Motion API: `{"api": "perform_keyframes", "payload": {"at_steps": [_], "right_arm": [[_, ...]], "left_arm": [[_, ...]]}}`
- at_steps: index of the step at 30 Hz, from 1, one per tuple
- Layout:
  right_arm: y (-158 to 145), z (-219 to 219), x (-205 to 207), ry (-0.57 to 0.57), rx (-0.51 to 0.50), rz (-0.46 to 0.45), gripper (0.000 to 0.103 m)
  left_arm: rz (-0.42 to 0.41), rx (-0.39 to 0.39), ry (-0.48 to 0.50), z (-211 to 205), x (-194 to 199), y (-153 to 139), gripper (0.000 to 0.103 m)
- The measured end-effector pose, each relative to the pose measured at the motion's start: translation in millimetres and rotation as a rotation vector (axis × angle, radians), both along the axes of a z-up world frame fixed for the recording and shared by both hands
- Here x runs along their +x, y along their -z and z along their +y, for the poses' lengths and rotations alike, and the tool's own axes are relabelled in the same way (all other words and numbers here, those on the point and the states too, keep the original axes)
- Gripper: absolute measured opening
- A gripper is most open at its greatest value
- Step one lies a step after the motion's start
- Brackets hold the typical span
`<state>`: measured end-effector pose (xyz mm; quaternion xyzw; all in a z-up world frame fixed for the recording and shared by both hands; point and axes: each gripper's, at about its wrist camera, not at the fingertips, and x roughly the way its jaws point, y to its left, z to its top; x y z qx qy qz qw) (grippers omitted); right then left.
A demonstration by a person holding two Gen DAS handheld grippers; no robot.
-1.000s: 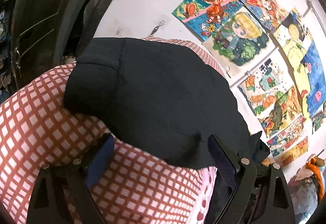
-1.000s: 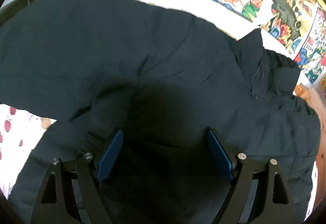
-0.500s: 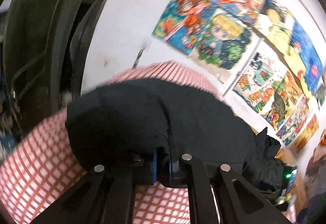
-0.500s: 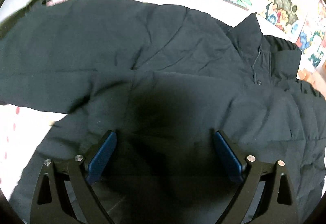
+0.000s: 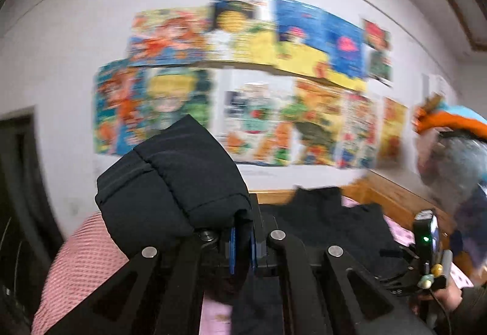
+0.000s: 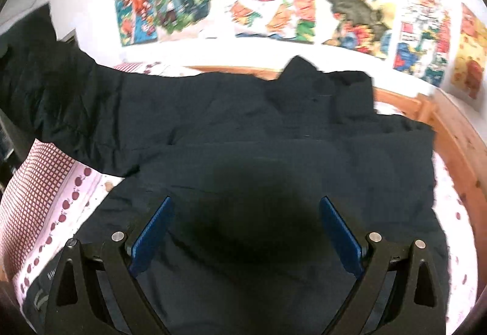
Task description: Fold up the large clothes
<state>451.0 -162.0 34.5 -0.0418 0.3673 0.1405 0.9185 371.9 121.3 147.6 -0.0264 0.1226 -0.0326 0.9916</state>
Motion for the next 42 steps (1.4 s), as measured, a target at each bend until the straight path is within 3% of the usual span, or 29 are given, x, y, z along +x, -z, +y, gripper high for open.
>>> {"api": "perform_keyframes", "payload": {"at_steps": [4, 8, 15, 20, 24, 25, 27, 29, 33, 38, 40, 42], "right_arm": [[0.1, -41.1, -7.8, 0.049, -0.007, -0.009, 0.094], [8.1, -85.9, -11.7, 0.115, -0.007, 0.001, 0.094], [30.6, -150.0, -20.2, 0.226, 0.016, 0.040, 0.094], [52.7, -180.3, -23.6, 0.271, 0.044, 0.084, 0.094], [71.9, -190.4, -23.6, 0.274, 0.105, 0.115, 0.094], [74.6, -191.0, -23.7, 0.273, 0.121, 0.119, 0.094], [80.1, -194.6, -22.8, 0.272, 0.176, 0.124, 0.094], [84.6, -199.1, -21.9, 0.269, 0.258, 0.127, 0.094], [93.1, -202.7, -21.2, 0.252, 0.451, 0.133, 0.094], [106.0, -203.0, -25.0, 0.170, 0.698, 0.140, 0.094], [116.1, -201.0, -23.0, 0.192, 0.720, 0.176, 0.094], [124.9, -196.0, -21.5, 0.216, 0.677, 0.206, 0.094]], "left_arm": [[0.036, 0.052, 0.137, -65.2, 20.6, 4.1, 0.007], [0.092, 0.080, 0.252, -127.1, 36.8, 26.0, 0.007], [0.285, 0.152, 0.415, -225.5, 71.4, 98.9, 0.007], [0.459, 0.195, 0.472, -257.3, 88.0, 153.0, 0.008], [0.558, 0.201, 0.508, -260.4, 91.8, 178.2, 0.011], [0.572, 0.187, 0.524, -259.1, 90.6, 179.1, 0.017], [0.602, 0.144, 0.566, -254.4, 88.7, 177.5, 0.037], [0.602, 0.107, 0.600, -250.7, 84.4, 176.4, 0.084], [0.586, 0.090, 0.634, -243.0, 73.8, 165.9, 0.087], [0.563, 0.040, 0.567, -205.2, 71.3, 150.3, 0.087], [0.554, 0.041, 0.492, -184.3, 74.0, 146.2, 0.087], [0.548, 0.051, 0.387, -159.1, 79.6, 144.8, 0.087]]}}
